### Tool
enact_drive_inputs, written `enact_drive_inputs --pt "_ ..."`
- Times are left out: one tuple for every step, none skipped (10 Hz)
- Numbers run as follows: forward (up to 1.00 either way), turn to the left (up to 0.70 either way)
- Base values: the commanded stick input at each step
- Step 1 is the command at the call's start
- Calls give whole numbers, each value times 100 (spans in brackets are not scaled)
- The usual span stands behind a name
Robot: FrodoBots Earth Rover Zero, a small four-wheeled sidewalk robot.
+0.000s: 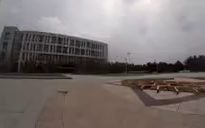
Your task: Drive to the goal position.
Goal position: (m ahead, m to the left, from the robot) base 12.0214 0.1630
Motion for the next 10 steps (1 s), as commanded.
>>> enact_drive_inputs --pt "70 0" --pt "70 0" --pt "70 0" --pt "70 0" --pt "70 0" --pt "70 0" --pt "70 0" --pt "70 0" --pt "62 0" --pt "27 0"
